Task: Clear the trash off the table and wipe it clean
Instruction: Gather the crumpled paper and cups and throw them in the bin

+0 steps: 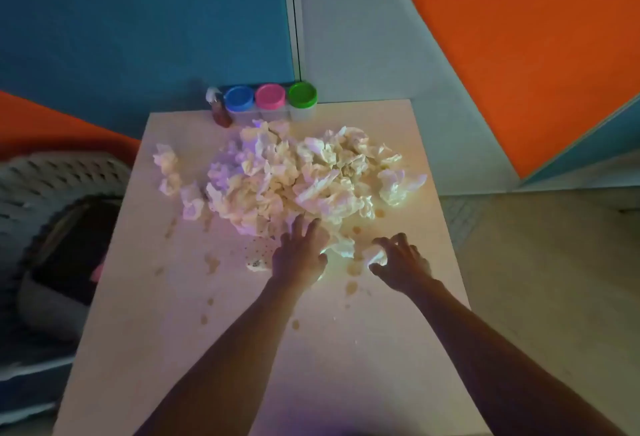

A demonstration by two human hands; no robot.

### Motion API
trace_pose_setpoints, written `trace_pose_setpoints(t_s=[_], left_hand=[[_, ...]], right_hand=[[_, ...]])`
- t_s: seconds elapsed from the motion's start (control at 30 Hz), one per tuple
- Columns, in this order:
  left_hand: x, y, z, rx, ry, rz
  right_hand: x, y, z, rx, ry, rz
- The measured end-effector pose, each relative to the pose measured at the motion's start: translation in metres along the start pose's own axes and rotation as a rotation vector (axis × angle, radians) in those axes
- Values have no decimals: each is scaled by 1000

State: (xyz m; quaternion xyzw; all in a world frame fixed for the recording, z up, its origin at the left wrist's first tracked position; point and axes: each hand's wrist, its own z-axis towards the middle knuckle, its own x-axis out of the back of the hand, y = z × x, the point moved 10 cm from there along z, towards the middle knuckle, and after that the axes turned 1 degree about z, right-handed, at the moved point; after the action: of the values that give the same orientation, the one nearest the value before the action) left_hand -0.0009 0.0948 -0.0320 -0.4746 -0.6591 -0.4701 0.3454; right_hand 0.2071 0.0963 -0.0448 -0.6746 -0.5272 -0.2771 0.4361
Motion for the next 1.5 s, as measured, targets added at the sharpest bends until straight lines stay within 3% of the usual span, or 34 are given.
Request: trace_pose_setpoints(t_s=[0.13,0.4,0.73,0.9,1.3,1.4,1.5], left_hand=[[-5,-12,9,20,35,20],[12,-21,15,6,124,-220],[31,-43,-17,217,224,-486],[35,-29,-38,240,248,-582],[-16,23,-18,243,10,-393],[-33,31,-4,211,-66,-287],[-49,37,5,162,-118,-160]], right_hand=[[-12,1,7,-46,-29,-56],[-16,-1,19,-35,39,-75],[-19,3,30,35,50,-243],[-17,12,28,60,33,-189],[26,57,10,-26,223,494],[36,56,12,8,223,539],[40,45,19,89,198,415]])
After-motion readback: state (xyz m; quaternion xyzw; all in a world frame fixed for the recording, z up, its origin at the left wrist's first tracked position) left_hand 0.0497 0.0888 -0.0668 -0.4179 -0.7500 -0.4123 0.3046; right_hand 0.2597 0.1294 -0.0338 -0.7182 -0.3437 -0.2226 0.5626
